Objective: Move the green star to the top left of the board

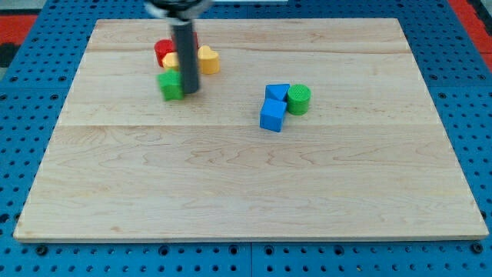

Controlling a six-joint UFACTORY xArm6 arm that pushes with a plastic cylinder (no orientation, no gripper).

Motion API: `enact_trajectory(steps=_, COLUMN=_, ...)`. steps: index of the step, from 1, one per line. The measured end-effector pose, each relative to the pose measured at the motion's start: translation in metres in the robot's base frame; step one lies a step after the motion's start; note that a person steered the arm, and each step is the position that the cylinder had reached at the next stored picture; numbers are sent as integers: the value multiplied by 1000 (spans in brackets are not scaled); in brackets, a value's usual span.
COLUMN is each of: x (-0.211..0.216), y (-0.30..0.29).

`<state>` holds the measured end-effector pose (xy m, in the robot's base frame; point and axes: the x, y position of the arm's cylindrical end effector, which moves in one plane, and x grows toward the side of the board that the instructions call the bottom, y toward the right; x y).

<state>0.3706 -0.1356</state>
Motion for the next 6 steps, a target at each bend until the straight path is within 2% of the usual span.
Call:
enact_trajectory(steps=1, x=32, y=-37)
enact_trajectory(steps=2, x=28, y=-74)
enact_trajectory(steps=4, x=-6, y=-37)
enact_trajectory(steps=6, x=-70, y=-96)
